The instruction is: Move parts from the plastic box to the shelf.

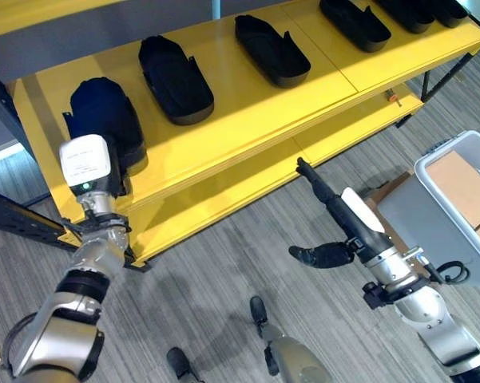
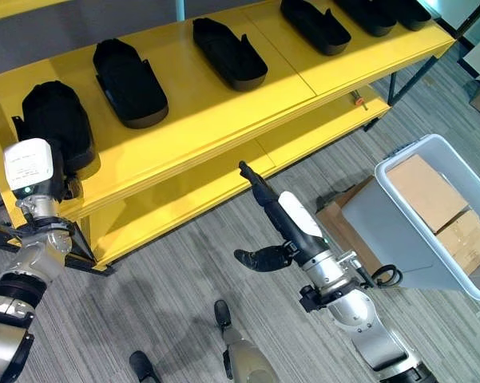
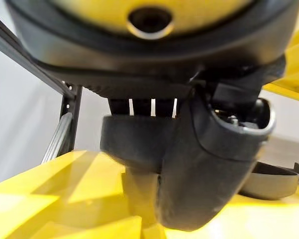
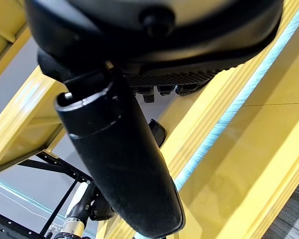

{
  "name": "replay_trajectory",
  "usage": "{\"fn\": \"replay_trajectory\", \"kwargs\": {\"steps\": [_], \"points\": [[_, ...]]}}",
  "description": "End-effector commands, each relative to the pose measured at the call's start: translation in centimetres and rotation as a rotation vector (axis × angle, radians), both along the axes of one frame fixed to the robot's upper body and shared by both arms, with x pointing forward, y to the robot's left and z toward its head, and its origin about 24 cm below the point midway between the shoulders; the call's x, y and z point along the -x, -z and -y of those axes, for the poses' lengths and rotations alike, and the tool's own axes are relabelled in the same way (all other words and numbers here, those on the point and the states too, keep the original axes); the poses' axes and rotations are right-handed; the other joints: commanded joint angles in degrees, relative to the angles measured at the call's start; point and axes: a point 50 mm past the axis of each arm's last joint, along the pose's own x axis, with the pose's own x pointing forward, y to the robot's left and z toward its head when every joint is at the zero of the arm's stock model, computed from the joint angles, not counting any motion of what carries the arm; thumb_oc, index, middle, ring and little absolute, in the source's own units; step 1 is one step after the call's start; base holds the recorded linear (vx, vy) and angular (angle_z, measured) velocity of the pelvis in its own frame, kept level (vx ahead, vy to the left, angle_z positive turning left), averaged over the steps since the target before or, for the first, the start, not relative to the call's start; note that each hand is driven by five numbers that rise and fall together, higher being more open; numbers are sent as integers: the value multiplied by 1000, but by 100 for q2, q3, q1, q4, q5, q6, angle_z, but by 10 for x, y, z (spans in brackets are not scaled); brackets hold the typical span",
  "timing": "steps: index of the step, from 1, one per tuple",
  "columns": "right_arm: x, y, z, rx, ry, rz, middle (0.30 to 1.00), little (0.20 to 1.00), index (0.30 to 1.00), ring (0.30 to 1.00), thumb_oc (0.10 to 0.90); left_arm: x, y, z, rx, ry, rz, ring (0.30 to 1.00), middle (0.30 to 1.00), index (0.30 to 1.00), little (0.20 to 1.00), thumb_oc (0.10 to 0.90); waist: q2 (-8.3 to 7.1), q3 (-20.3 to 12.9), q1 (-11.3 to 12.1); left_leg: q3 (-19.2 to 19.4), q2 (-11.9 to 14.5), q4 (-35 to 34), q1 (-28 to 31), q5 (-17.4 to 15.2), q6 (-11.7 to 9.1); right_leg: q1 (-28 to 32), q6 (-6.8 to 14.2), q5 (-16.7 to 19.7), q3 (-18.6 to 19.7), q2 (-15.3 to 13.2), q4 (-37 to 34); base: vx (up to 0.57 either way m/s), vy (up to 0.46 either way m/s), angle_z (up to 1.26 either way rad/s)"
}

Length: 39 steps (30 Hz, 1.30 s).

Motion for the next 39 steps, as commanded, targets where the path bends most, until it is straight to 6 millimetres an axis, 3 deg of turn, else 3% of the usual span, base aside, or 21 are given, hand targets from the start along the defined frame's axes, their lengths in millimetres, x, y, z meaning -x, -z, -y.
{"fn": "replay_trajectory", "kwargs": {"steps": [1,21,29,33,39], "points": [[12,-51,-6,-57,-89,249,1000,1000,1000,1000,900,-4,-54,-8,-45,1,159,300,300,300,300,400,-18,-224,-14,-253,150,-20,407,134,-108,604,469,-709,-297,-288,20,0,0,0],[11,-50,-5,-44,-87,240,1000,1000,1000,1000,900,0,-43,-20,-22,-38,104,300,300,300,300,400,28,-181,57,-276,136,-20,426,121,-92,658,462,-715,-325,-299,21,0,0,0],[11,-49,-3,-30,-81,232,1000,1000,1000,1000,900,9,-43,-39,-30,-103,80,300,300,300,300,400,44,-165,99,-282,139,-20,422,148,-104,669,457,-725,-336,-288,16,0,0,0],[13,-48,-2,-21,-81,220,1000,1000,1000,1000,900,13,-37,-48,102,-140,113,300,300,300,300,400,48,-195,104,-301,134,-20,406,151,-103,677,453,-733,-360,-286,17,0,0,0],[13,-46,-1,-21,-74,212,1000,1000,1000,1000,900,13,-35,-45,194,-122,163,300,300,300,300,400,33,-223,113,-316,127,-20,409,134,-92,696,446,-737,-373,-285,14,0,1,2]]}}
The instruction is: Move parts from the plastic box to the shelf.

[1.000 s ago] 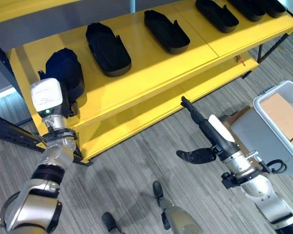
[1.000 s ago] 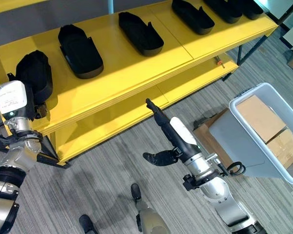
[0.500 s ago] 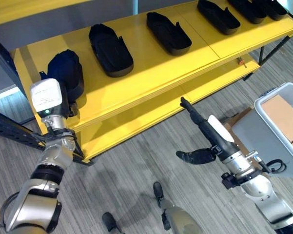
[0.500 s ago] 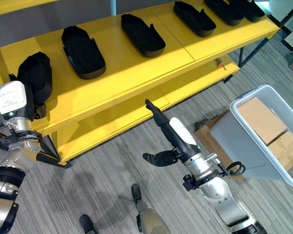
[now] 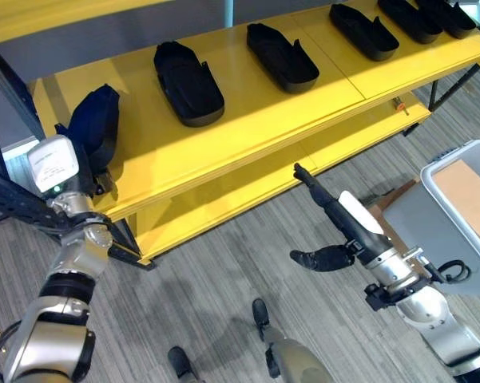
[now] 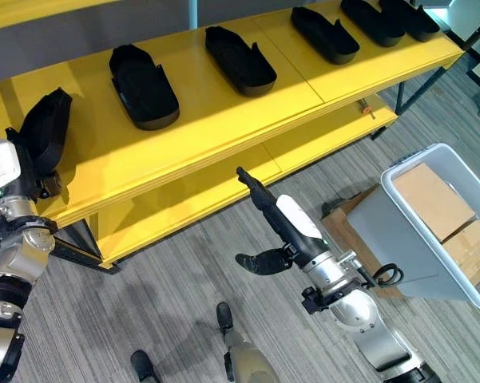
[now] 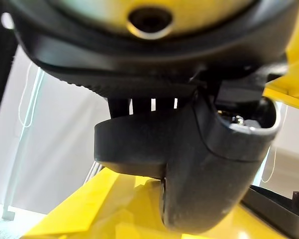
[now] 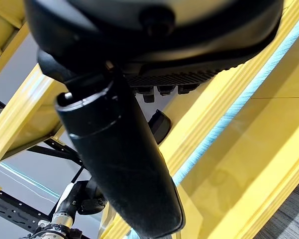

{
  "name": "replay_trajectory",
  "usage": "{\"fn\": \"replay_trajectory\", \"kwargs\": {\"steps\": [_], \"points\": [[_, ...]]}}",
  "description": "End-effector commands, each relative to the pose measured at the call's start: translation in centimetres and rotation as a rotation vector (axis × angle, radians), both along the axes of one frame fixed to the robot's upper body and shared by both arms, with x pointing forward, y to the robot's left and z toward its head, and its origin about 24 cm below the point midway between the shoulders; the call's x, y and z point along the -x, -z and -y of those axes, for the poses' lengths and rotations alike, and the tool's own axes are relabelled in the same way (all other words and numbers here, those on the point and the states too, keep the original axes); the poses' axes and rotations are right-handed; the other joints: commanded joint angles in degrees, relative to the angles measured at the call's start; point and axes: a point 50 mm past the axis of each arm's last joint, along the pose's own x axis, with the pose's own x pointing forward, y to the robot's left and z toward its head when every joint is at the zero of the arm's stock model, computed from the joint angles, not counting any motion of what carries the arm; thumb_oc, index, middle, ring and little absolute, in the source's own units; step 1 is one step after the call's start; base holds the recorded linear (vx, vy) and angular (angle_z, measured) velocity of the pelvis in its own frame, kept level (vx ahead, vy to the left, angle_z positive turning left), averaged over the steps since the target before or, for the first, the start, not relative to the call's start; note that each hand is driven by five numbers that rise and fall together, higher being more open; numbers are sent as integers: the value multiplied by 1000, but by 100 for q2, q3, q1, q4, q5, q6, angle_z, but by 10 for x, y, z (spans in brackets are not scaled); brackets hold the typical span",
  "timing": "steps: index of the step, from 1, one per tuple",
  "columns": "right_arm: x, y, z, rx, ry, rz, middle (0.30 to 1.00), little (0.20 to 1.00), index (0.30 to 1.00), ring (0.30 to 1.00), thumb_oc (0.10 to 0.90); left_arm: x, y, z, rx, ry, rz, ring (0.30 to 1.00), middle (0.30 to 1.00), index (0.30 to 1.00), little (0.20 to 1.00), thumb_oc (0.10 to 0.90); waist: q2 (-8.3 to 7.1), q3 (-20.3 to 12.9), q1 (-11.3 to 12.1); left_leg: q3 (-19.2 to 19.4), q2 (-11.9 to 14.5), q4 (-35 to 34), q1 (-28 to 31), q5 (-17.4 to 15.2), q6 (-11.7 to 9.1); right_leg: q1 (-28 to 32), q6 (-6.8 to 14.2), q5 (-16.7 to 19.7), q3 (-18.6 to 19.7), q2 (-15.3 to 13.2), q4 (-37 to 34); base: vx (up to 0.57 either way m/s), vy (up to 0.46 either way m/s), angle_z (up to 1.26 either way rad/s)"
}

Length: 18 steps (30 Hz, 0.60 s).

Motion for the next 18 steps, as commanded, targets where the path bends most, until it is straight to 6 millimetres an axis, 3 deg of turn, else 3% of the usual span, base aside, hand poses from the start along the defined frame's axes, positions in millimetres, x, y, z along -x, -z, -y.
{"fn": "replay_trajectory", "kwargs": {"steps": [1,5,17,18], "points": [[12,-48,-2,-65,-59,233,1000,1000,1000,1000,900,1,-33,-13,25,-58,156,300,300,300,300,400,22,-225,-18,-178,138,-21,393,80,-98,608,465,-756,-250,-253,13,0,0,0],[12,-49,-3,-60,-62,235,1000,1000,1000,1000,900,1,-25,-13,23,-62,119,300,300,300,300,400,28,-225,-9,-175,146,-21,408,74,-97,617,467,-760,-249,-255,14,0,0,0],[12,-49,-2,-59,-60,234,1000,1000,1000,1000,900,-1,-28,-7,-37,-31,102,300,300,300,300,400,46,-244,-3,-197,136,-21,412,76,-94,639,464,-772,-252,-251,8,0,0,0],[12,-49,-1,-54,-57,235,1000,1000,1000,1000,900,-1,-28,-6,-66,-24,89,863,863,863,863,802,52,-242,3,-204,134,-21,411,68,-91,642,464,-774,-253,-253,8,0,0,0]]}}
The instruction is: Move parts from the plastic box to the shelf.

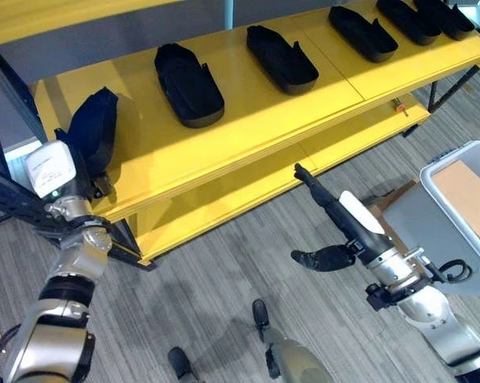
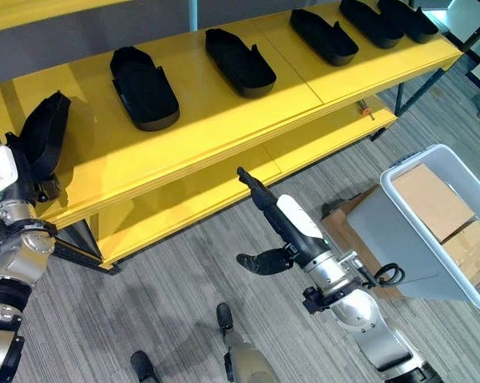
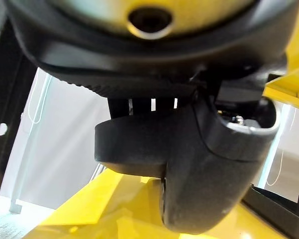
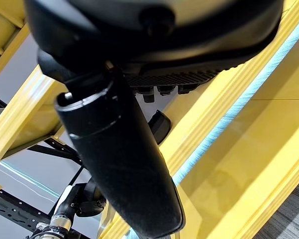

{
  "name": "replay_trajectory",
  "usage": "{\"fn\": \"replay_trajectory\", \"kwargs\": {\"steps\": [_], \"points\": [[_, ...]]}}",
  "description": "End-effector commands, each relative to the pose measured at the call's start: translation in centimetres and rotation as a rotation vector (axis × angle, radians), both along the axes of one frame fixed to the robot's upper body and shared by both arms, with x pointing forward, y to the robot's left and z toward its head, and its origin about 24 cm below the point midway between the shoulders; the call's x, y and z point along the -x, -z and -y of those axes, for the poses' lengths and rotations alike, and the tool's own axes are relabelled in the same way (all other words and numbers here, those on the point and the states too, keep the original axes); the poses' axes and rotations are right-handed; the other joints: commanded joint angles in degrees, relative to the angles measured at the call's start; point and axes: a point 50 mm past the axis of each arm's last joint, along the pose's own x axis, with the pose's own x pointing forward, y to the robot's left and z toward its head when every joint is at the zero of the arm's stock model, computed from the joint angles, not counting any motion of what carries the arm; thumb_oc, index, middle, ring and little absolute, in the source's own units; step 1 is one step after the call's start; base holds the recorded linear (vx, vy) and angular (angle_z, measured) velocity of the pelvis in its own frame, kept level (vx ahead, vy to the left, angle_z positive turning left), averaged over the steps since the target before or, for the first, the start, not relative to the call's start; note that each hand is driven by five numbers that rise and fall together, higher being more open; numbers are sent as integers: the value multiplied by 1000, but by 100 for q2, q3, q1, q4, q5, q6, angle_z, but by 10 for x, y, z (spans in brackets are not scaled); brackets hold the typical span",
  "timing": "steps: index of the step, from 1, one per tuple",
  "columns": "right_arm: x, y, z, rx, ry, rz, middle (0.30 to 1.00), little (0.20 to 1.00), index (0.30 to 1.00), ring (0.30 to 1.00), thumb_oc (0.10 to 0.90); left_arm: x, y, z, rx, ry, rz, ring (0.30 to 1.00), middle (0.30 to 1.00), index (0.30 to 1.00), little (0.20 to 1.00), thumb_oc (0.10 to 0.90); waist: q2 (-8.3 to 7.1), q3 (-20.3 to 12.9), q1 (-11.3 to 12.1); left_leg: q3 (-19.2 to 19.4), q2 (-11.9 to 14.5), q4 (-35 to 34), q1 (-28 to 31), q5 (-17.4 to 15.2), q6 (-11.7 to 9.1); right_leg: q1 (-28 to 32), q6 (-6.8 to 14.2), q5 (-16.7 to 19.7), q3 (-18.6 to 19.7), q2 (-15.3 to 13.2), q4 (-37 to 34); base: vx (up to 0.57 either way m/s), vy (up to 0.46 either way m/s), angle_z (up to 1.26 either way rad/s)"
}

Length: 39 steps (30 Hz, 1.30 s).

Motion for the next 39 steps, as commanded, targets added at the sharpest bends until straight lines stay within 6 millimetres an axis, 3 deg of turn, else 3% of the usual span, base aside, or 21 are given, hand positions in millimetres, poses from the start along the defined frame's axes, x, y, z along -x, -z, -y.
{"fn": "replay_trajectory", "kwargs": {"steps": [1,4,15,29,39], "points": [[12,-49,-2,-62,-59,235,1000,1000,1000,1000,900,-3,-32,-3,-125,-11,80,1000,1000,1000,1000,900,58,-231,4,-205,134,-21,398,58,-92,630,479,-788,-254,-252,7,0,0,0],[12,-49,-1,-60,-56,237,1000,1000,1000,1000,900,-3,-33,-1,-148,3,68,1000,1000,1000,1000,900,59,-227,13,-209,135,-21,402,54,-91,636,477,-790,-254,-253,11,0,0,0],[6,-48,8,-77,-10,230,1000,1000,1000,1000,900,7,-48,18,-486,205,-60,1000,1000,1000,1000,900,150,-169,92,-267,98,-21,448,26,-66,719,481,-809,-293,-290,9,-2,1,1],[5,-45,12,-77,18,217,1000,1000,1000,1000,900,12,-47,23,-559,262,-102,1000,1000,1000,1000,900,229,-190,96,-300,80,-21,482,-22,-51,788,475,-827,-328,-320,9,0,0,1],[6,-43,14,-67,23,210,1000,1000,1000,1000,900,-3,-48,25,-536,254,-132,1000,1000,1000,1000,900,260,-266,12,-287,69,-21,505,-31,-48,805,487,-829,-314,-321,2,0,0,0]]}}
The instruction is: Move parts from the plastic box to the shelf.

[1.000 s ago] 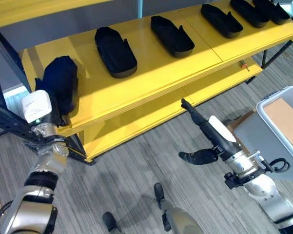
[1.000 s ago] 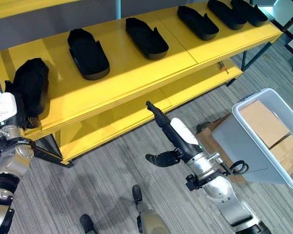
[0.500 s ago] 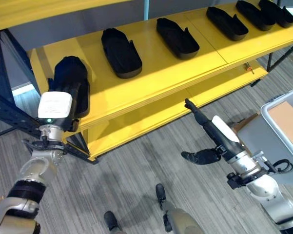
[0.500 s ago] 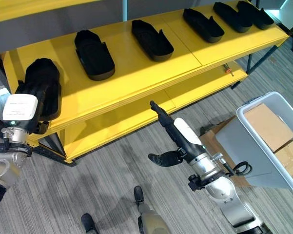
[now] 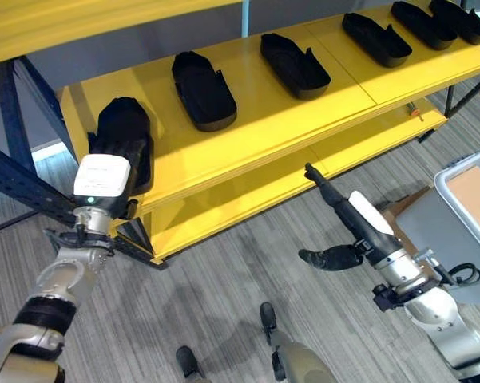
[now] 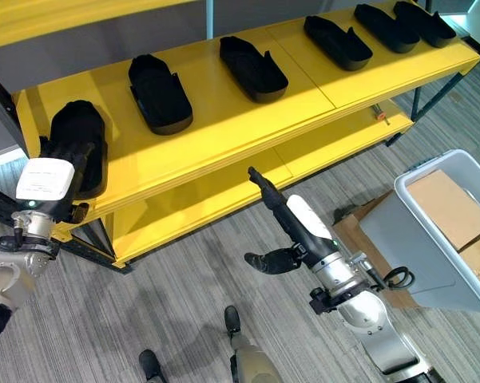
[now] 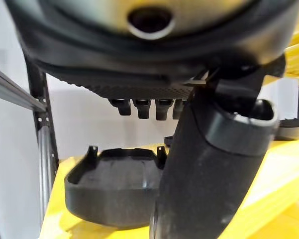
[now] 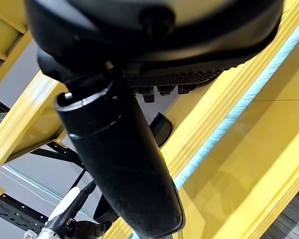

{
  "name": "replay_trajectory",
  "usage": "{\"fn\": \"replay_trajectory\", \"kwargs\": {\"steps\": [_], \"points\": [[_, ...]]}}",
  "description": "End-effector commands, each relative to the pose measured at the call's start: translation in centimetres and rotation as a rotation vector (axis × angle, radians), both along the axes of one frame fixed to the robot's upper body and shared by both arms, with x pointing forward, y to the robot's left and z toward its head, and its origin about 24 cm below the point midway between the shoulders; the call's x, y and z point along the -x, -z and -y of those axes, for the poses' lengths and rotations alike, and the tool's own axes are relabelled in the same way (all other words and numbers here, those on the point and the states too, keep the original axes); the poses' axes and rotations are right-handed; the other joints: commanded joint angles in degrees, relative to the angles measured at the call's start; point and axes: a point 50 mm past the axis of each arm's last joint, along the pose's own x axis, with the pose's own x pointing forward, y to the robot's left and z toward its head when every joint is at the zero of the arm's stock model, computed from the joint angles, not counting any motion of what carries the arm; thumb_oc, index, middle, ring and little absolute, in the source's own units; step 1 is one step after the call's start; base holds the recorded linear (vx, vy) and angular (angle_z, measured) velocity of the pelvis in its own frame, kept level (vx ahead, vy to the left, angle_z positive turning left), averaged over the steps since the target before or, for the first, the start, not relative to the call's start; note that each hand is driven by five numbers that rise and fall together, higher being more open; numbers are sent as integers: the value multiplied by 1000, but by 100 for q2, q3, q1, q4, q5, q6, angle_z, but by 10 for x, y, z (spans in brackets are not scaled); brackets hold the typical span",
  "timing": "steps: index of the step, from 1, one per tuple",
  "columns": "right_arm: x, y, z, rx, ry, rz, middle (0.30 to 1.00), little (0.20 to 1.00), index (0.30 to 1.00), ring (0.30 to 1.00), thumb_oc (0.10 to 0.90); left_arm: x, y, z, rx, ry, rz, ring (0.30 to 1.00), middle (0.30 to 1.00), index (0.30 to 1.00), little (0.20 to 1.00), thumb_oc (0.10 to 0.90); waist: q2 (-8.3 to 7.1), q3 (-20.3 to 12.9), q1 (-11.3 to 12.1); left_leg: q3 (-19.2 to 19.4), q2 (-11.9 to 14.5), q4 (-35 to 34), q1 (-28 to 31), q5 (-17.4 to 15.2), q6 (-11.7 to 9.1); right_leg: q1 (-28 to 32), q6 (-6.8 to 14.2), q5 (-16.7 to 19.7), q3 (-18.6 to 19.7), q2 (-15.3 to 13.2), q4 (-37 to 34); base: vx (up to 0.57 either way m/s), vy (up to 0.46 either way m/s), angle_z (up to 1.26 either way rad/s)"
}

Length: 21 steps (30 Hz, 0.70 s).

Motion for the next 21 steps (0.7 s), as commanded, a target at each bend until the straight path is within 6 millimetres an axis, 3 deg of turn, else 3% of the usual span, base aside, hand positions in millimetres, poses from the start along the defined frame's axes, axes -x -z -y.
{"fn": "replay_trajectory", "kwargs": {"steps": [1,5,21], "points": [[5,-43,2,-64,-27,222,1000,1000,1000,1000,900,-15,-59,-7,-40,-23,188,1000,1000,1000,1000,900,80,-278,-142,-199,83,-21,430,-48,-56,679,485,-795,-244,-292,5,0,0,0],[6,-41,3,-70,-20,210,1000,1000,1000,1000,900,-19,-52,-12,80,-60,172,1000,1000,1000,1000,900,82,-319,-170,-165,84,-21,462,-22,-64,694,480,-799,-232,-289,4,0,0,0],[10,-37,4,-67,-22,183,1000,1000,1000,1000,900,-25,-44,-32,259,-185,151,1000,1000,1000,1000,900,57,-360,-198,-144,73,-21,472,-1,-77,707,496,-792,-236,-295,-5,2,-1,0]]}}
